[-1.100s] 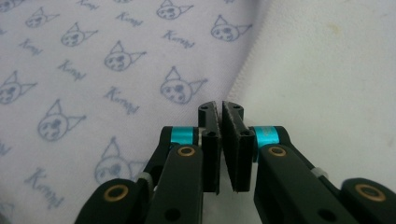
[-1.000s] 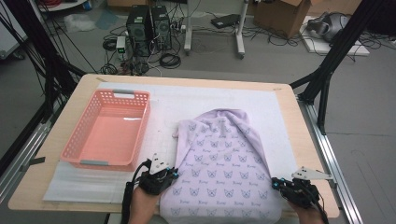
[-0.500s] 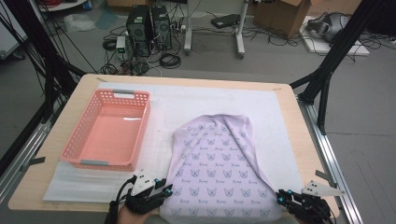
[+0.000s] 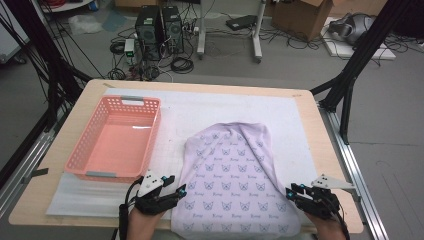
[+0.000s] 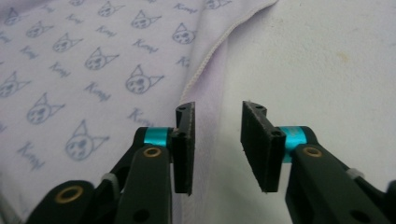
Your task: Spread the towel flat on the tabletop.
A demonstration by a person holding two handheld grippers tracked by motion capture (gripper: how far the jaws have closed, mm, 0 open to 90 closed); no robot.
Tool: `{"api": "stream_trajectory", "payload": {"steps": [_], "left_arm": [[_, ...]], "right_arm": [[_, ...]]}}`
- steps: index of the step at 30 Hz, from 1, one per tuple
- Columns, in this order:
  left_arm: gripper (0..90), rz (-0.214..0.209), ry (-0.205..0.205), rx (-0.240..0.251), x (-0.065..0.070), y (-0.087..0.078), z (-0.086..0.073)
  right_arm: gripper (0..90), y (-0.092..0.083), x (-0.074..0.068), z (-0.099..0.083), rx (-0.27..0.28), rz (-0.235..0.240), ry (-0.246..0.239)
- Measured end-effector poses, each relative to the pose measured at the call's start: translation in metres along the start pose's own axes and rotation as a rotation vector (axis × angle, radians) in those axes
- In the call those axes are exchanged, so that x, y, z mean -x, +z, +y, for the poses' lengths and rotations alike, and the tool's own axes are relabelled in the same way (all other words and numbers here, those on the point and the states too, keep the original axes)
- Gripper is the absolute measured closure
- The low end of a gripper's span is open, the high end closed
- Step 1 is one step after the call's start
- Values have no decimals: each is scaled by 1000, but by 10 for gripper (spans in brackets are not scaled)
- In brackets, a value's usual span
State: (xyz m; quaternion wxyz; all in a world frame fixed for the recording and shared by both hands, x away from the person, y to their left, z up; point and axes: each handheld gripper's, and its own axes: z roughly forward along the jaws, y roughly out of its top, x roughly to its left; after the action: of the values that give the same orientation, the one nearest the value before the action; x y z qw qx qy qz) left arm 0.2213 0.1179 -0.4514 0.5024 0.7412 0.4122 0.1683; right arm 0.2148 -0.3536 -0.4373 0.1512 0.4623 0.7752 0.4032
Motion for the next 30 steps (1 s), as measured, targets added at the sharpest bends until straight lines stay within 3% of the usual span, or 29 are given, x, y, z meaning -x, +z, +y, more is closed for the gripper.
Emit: {"api": "stream_trajectory", "payload": {"steps": [3, 8, 11, 12, 13, 17, 25, 27, 30], "left_arm": [[466, -5, 3, -5, -5, 5, 3], [457, -25, -29, -25, -15, 15, 12], [459, -32, -22, -20, -20, 21, 17], [459, -34, -24, -21, -21, 23, 18], [459, -38, -24, -22, -22, 25, 19], [458, -45, -27, -28, -26, 30, 23], [456, -46, -41, -33, -26, 29, 21], [456, -44, -41, -40, -26, 30, 21], [457, -48, -46, -41, -24, 31, 21]], "right_arm": [[602, 8, 2, 4, -5, -8, 2], [602, 27, -2, 12, -42, 3, -16], [660, 36, -1, 17, -46, 4, -28], [714, 37, 0, 18, -51, 5, -32], [841, 38, 1, 19, -53, 22, -33], [875, 34, 2, 21, -78, 3, -44], [861, 7, 9, 5, -118, -3, -27], [789, 4, 10, 3, -110, -2, -16], [673, 4, 16, 6, -53, 1, 30]]}}
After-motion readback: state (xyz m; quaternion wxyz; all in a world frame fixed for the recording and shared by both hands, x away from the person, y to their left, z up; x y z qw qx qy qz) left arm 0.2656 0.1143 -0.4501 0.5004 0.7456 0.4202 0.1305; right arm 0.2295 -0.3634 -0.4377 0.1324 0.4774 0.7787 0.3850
